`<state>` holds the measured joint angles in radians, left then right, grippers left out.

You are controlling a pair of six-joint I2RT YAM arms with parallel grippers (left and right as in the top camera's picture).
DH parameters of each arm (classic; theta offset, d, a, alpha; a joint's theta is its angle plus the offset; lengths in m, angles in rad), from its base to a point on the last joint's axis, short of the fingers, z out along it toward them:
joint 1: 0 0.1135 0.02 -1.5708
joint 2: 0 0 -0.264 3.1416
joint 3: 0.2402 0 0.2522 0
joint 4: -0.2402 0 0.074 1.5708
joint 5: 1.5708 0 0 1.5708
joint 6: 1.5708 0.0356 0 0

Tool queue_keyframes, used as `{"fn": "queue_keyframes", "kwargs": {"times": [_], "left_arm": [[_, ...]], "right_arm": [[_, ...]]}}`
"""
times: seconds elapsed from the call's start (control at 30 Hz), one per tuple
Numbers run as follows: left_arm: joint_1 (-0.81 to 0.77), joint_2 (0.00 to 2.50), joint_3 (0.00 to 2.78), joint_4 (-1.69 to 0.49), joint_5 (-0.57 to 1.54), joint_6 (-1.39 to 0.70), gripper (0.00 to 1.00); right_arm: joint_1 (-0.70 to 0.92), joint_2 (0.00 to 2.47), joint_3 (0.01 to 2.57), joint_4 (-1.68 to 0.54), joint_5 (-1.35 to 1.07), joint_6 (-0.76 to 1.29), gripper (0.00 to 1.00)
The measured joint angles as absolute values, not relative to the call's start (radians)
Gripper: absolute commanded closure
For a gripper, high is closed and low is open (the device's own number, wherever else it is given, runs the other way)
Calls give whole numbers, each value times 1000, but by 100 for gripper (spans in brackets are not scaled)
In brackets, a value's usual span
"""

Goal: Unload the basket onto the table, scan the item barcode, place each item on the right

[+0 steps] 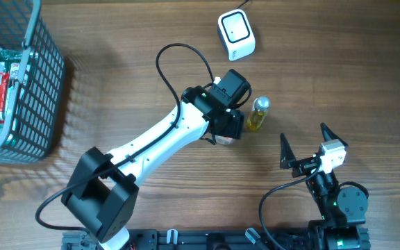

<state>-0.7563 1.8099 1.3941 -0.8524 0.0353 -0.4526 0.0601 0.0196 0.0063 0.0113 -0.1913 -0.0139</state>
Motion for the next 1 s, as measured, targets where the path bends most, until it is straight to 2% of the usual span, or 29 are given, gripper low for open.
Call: {"fn": "queue_keyframes", "kwargs": {"times": [0.2,0.4,0.53,0.73,1.0], "left_arm": [[-756,1810,1394,-852,35,-454,68],[-738,1799,1394,-883,16,-454,66],[-664,1724,1394,-932,-12,-454,64],[-585,1681,1393,-996,-43,-454,68],[-584,1682,1234,-863,-94,-471,71]], "right_arm": [[60,20,6,11,-191,-14,0],[60,20,6,11,-191,-14,0],[60,20,6,11,-191,-14,0],[60,20,6,11,-191,-14,0],[60,20,6,11,-191,-14,0]]}}
